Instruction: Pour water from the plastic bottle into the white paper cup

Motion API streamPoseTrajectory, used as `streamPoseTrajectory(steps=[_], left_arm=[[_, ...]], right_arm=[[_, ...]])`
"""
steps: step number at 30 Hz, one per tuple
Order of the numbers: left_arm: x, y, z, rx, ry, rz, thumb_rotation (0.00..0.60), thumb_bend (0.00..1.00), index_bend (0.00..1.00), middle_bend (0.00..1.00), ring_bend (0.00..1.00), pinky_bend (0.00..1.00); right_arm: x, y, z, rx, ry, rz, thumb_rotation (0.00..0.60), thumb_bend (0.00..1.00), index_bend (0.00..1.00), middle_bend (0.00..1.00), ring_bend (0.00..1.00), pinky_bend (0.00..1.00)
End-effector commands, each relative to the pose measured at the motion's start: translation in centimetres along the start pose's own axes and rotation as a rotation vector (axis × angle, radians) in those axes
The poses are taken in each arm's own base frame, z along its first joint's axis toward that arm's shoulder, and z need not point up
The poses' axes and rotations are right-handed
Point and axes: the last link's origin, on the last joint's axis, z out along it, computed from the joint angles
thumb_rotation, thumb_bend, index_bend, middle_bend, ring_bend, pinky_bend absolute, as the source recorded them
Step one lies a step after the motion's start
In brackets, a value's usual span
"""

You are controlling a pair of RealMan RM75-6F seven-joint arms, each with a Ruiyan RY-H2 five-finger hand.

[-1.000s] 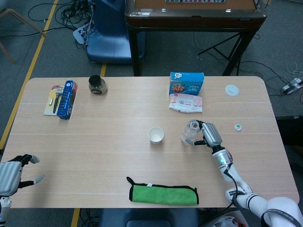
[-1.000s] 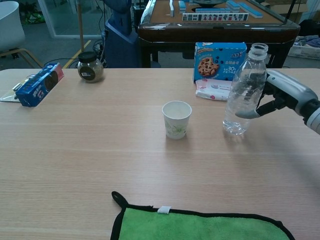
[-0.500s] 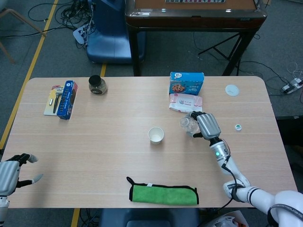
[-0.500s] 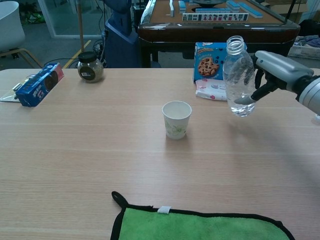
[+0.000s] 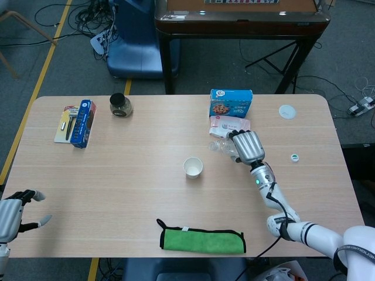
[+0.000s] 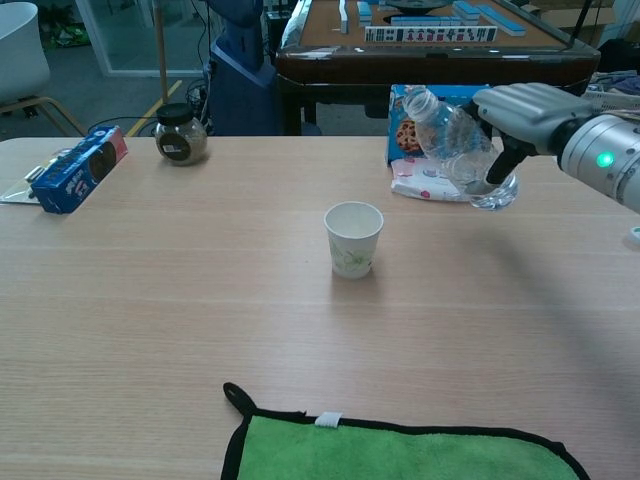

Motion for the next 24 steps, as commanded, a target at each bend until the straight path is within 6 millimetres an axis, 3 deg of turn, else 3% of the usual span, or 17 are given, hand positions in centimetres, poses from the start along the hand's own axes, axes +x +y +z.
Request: streamPoseTrajectory(steps=[1, 24], left_arm=[[0.0, 0.0, 0.0, -0.001, 0.0, 0.002, 0.6, 0.03, 0.47, 0.49, 0.46, 0.61], [0.1, 0.1, -0.2, -0.002, 0.0, -0.003, 0.6, 0.03, 0.47, 0.49, 0.46, 0.61]], right_arm=[[0.5, -1.1, 0.5, 0.008, -0.016, -0.048, 0.6, 0.26, 0.6, 0.6, 0.51, 0.54], [-0.1, -3.4, 1.4, 0.022, -0.049, -0.351, 0.6, 0.27, 0.61, 0.6, 0.51, 0.54]])
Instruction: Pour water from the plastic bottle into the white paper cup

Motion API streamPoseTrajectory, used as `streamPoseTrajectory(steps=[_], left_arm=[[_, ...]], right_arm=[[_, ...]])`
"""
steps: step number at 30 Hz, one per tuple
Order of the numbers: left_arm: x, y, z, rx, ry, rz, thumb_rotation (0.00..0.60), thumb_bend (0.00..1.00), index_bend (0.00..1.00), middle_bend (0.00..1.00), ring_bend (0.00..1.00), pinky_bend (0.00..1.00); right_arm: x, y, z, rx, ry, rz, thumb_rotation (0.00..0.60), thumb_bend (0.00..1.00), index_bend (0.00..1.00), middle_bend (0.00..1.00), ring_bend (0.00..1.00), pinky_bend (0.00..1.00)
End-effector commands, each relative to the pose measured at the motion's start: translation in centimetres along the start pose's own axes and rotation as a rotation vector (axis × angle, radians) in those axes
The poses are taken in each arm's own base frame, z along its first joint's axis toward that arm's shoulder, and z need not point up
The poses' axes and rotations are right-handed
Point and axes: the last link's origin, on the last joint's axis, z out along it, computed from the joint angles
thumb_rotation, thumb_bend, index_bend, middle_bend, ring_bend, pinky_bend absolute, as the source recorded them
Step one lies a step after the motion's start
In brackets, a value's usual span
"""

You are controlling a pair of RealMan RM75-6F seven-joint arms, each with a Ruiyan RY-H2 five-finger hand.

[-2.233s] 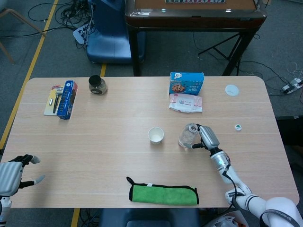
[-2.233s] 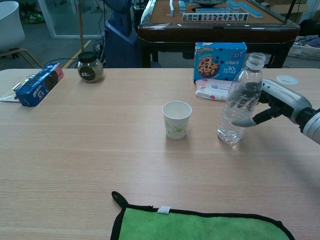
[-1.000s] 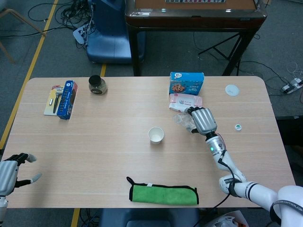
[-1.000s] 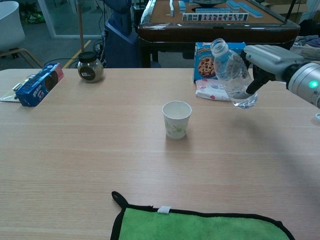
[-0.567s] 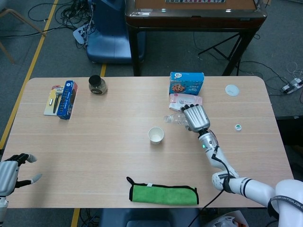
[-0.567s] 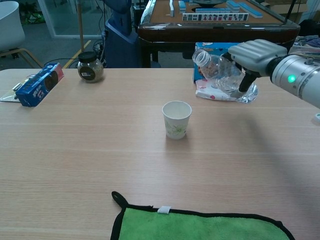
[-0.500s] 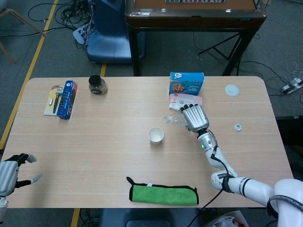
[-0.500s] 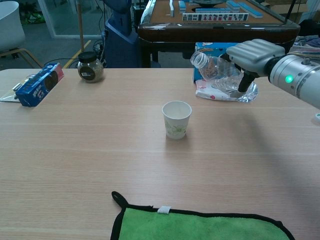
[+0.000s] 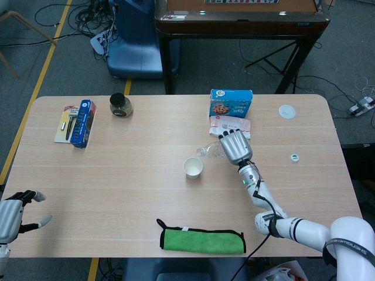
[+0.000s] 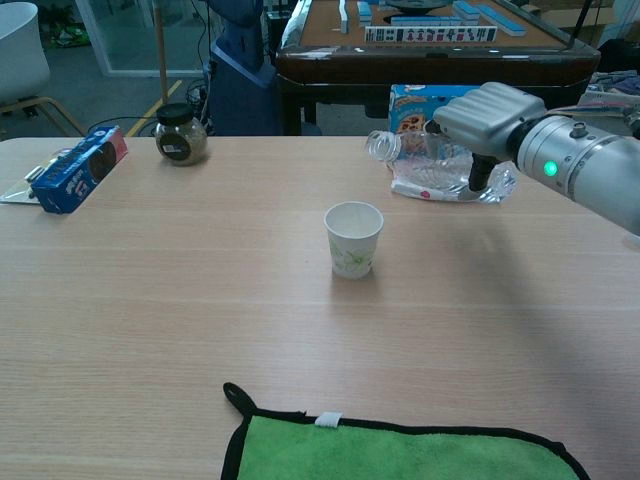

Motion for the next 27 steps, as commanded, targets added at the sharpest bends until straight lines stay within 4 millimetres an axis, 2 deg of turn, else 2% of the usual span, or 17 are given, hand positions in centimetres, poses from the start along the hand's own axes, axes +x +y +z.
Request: streamPoseTrajectory(steps=[1, 27], left_arm=[[0.03, -0.06, -0.02, 0.002, 0.001, -0.003, 0.6, 0.03, 0.47, 0.49, 0.46, 0.61], [0.24, -0.06, -0.31, 0.004, 0.003, -0.006, 0.6, 0.03, 0.47, 0.49, 0.46, 0.61]], right_arm=[[-0.12, -0.25, 0.14, 0.0, -0.006, -0.024, 0.6, 0.27, 0.61, 0.6, 0.51, 0.54], [0.21, -1.02, 0.51, 0.001, -0.01, -0.248, 0.6, 0.28, 0.61, 0.6, 0.51, 0.54]])
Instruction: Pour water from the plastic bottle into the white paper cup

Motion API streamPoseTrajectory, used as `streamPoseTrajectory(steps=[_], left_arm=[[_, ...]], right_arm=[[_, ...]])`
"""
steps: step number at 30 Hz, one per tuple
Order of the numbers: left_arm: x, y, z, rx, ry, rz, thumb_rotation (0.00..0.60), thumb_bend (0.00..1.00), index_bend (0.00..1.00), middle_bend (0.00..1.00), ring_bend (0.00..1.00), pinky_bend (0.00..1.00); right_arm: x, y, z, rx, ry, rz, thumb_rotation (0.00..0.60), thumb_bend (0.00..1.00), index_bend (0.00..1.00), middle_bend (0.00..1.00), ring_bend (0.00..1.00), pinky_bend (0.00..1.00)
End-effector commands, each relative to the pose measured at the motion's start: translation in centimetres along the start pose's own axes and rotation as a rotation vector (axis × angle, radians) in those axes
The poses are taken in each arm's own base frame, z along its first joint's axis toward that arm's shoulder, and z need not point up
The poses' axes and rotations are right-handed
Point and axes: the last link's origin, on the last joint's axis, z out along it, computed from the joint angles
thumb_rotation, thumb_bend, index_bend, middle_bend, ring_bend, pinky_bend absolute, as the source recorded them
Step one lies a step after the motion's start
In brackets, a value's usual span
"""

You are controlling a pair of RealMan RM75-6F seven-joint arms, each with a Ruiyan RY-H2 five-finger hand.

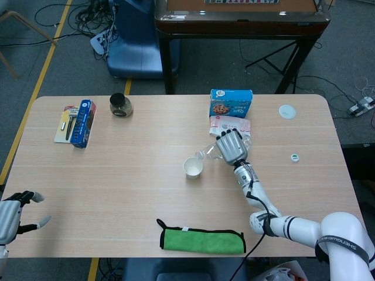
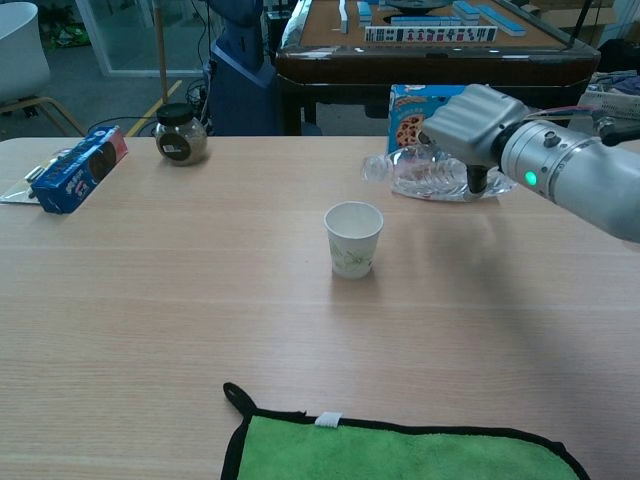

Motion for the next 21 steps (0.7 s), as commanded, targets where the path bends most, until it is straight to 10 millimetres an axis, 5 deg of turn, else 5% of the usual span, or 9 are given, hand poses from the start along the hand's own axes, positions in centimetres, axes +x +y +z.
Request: streamPoseTrajectory(steps=[1, 21], left_arm=[[0.01, 0.01, -0.05, -0.001, 0.002, -0.002, 0.6, 0.03, 0.47, 0.49, 0.46, 0.61], [-0.07, 0.12, 0.03, -0.002, -0.003, 0.005, 0.6, 0.03, 0.47, 0.49, 0.46, 0.61]], right_arm=[[-0.03, 0.07, -0.02, -0.003, 0.006, -0.036, 0.6, 0.28, 0.61, 0.6, 0.51, 0.54], [0.61, 0.11, 0.03, -0.01, 0.034, -0.206, 0.6, 0.28, 0.61, 0.6, 0.51, 0.54]])
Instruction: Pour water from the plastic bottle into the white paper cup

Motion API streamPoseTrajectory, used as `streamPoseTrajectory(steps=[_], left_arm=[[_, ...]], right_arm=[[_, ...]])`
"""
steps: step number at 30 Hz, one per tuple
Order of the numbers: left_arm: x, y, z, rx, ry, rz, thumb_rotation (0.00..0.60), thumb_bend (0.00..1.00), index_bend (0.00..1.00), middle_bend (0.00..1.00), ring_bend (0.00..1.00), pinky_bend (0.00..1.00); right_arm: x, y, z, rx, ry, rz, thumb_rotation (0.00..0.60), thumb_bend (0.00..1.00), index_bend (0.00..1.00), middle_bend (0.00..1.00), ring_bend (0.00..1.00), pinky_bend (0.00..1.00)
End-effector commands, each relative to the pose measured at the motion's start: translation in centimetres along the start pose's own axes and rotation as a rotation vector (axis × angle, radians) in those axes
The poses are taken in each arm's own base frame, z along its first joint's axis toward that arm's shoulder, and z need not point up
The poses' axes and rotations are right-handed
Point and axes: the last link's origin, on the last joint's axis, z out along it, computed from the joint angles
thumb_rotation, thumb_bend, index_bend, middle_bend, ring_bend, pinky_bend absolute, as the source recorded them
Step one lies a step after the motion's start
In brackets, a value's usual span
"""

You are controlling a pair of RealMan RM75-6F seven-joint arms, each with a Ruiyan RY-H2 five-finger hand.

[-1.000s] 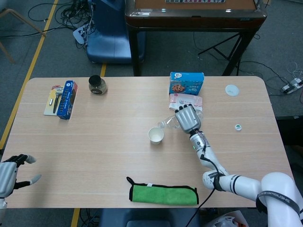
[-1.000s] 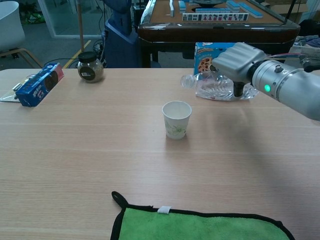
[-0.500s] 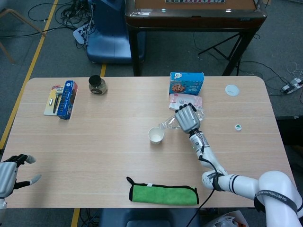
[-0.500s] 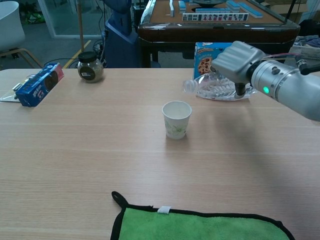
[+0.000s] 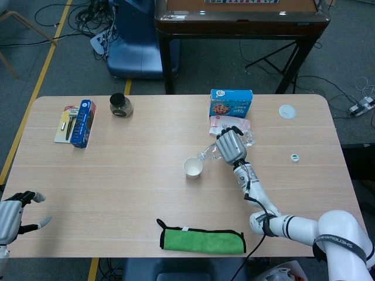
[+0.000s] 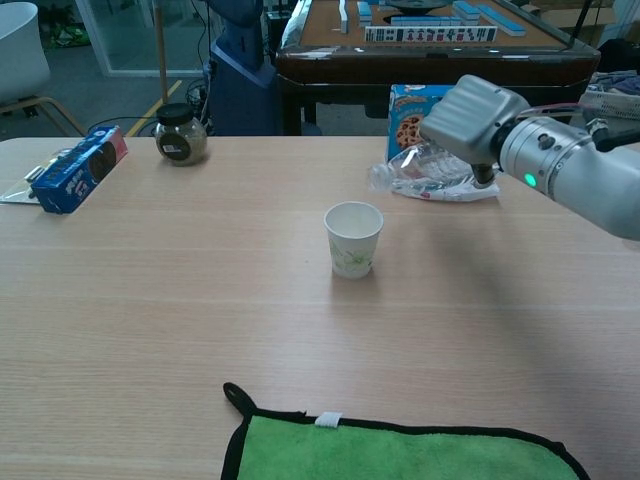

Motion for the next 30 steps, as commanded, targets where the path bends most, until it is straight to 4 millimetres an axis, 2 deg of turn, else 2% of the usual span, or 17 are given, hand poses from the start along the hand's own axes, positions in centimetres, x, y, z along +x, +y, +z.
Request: streamPoseTrajectory(steps=[1, 17, 30], left_arm=[[-0.01, -0.04, 0.0, 0.002, -0.001, -0.001, 0.6, 0.03, 0.47, 0.49, 0.46, 0.61], [-0.05, -0.13, -0.02, 0.006, -0.005, -0.002, 0.6, 0.03, 0.47, 0.49, 0.46, 0.61], [-0.09, -0.11, 0.02, 0.007, -0.007, -0.003, 0.6, 0.03, 0.47, 0.49, 0.46, 0.61]], right_arm=[[0.19, 0.09, 0.04, -0.004, 0.004, -0.02, 0.6, 0.28, 0.61, 0.6, 0.51, 0.54], [0.98, -0.23, 0.18, -0.004, 0.013, -0.084, 0.6, 0.28, 0.61, 0.6, 0.51, 0.54], [0.99, 0.29, -0.02, -0.01, 0.018, -0.113, 0.6, 0.28, 0.61, 0.6, 0.51, 0.54]])
